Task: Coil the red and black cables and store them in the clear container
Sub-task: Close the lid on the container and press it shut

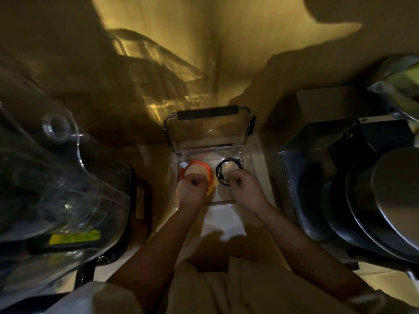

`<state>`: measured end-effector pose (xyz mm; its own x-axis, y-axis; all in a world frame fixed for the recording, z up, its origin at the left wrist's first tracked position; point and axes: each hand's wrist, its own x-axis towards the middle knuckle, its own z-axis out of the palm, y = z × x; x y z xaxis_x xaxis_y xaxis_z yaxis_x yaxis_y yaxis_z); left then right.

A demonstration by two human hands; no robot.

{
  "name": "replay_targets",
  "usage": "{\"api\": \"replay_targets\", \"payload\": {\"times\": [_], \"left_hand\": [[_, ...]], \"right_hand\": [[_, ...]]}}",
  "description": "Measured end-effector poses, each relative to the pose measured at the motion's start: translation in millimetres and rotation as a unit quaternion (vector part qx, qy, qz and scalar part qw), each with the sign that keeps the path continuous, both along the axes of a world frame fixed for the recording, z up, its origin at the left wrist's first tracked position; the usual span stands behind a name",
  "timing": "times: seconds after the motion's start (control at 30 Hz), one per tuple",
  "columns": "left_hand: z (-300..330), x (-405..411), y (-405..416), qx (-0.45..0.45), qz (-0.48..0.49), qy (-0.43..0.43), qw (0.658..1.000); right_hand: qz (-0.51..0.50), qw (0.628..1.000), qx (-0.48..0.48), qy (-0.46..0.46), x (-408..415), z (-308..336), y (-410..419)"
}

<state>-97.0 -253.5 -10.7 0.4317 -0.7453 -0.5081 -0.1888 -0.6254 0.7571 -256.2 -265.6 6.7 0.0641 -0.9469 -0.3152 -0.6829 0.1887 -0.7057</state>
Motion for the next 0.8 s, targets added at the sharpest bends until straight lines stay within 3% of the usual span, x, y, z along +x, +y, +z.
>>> {"api": "replay_targets", "payload": {"times": [0.27, 0.37, 0.5, 0.8], "left_hand": [[22, 23, 13, -0.036, 0.057, 0.027, 0.997], [38, 27, 9, -0.053, 0.090, 0.120, 0.987], [50, 31, 3, -0.042, 0.129, 0.284, 0.949], [56, 39, -12, -0.076, 0.174, 0.345, 0.919]], "right_hand": [[-0.069, 0.996, -0.020, -0.062, -8, 11, -1], [-0.092, 0.989, -0.012, -0.116, -8, 20, -7], [-0.117, 0.978, -0.003, -0.173, -9, 29, -14], [-0.179, 0.963, 0.010, -0.200, -17, 32, -33]]}}
